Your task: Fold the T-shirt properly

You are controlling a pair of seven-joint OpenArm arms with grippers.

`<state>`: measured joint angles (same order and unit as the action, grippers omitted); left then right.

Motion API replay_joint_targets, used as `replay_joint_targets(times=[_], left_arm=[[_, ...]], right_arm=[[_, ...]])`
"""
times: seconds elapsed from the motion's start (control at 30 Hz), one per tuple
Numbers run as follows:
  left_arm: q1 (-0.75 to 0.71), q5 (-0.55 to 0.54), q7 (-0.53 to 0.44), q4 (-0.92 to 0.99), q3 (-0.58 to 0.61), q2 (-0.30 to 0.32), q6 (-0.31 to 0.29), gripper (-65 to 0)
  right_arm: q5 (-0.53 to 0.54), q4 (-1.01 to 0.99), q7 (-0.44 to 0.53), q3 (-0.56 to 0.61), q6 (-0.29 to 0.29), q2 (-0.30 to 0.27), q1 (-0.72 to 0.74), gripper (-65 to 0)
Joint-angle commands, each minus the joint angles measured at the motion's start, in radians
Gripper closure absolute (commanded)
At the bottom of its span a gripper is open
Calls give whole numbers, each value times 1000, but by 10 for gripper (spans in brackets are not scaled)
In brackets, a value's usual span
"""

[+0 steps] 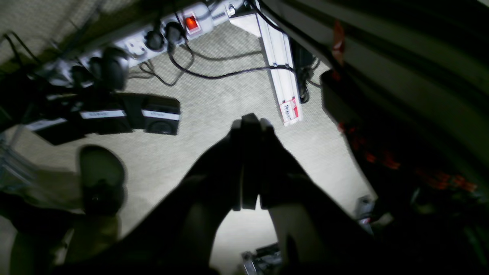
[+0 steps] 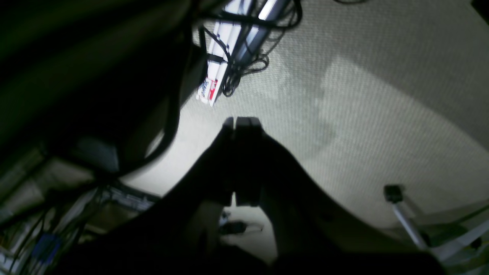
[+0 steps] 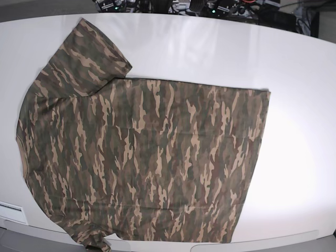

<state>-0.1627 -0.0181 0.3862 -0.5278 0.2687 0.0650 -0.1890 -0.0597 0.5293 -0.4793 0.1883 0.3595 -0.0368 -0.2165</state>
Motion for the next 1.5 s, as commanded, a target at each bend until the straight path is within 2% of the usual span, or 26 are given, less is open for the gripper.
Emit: replay_joint_targets(times=[0.0, 0.1, 0.23, 0.33, 0.43, 0.53, 0.8, 0.93, 1.07, 1.2, 1.33, 1.47], left_arm=[[-38, -1, 21, -32, 0, 11, -13, 0], [-121, -6, 50, -142, 0, 46, -46, 0], [-235, -121, 108, -304, 0, 109, -96, 0], [-329, -185, 166, -442, 0, 156, -166, 0], [-419, -204, 238, -599, 0, 212, -213, 0], [-495, -205, 290, -761, 0, 277, -215, 0], [-711, -200, 289, -1137, -2, 465, -200, 0], [-803, -200, 291, -1297, -4, 556, -199, 0], [-876, -113, 296, -1442, -3, 615, -130, 0], [-912, 0, 296, -1540, -3, 650, -69, 0], [-912, 85, 296, -1633, -4, 658, -2, 0], [-912, 236, 296, -1732, -4, 658, 69, 0]], right_arm=[[0, 26, -16, 3, 18, -3, -36, 0], [5, 124, -35, 3, 43, -16, -118, 0], [11, 288, -102, 3, 66, -32, -235, 0], [11, 423, -140, 3, 45, -39, -341, 0], [10, 576, -191, 3, 32, -45, -456, 0], [10, 745, -219, 3, 17, -61, -568, 0], [10, 1146, -240, 2, 3, -142, -854, 0], [10, 1329, -240, 2, -34, -184, -969, 0], [-4, 1493, -240, 2, -73, -228, -1055, 0], [-85, 1603, -240, 2, -124, -235, -1093, 0], [-137, 1702, -241, 1, -182, -245, -1093, 0], [-217, 1811, -241, 1, -244, -275, -1093, 0]])
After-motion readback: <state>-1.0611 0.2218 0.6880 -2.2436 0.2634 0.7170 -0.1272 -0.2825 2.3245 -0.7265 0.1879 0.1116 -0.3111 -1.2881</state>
